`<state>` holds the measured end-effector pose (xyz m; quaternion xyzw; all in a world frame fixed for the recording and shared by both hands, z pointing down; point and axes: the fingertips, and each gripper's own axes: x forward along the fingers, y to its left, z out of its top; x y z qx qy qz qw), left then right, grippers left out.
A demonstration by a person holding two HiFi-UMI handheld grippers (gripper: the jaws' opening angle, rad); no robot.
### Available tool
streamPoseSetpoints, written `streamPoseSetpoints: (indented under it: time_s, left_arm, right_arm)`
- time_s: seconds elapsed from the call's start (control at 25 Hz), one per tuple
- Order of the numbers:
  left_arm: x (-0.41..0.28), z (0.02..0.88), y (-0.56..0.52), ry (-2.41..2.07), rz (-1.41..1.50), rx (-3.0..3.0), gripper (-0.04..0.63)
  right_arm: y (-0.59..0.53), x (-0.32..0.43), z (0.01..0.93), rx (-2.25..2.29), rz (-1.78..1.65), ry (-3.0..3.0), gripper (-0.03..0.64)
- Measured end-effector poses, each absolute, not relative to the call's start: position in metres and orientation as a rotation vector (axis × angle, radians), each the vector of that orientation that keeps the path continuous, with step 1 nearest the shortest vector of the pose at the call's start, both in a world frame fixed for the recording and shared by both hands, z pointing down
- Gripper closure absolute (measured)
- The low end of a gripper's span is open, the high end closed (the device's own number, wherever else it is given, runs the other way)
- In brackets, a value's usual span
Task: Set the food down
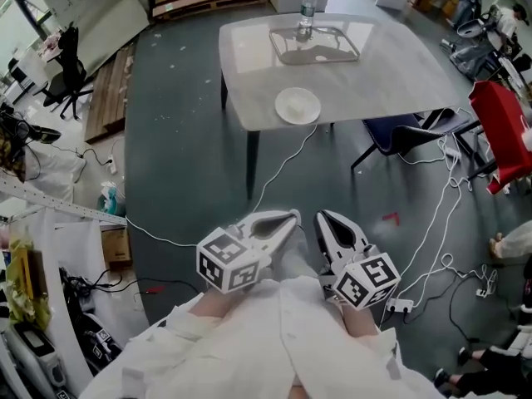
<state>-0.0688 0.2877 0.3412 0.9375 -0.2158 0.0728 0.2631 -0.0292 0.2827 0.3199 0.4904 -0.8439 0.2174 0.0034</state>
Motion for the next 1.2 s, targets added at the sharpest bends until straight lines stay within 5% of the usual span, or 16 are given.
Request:
streamPoseSetpoints:
  time_s: [1.2]
  left_arm:
    - [0.04, 0.335, 0.027, -0.747, 0.158, 2.494, 0.575]
  right_arm:
    - [0.018, 0.073, 0.319, 1.299, 0.669, -2.708, 0.614]
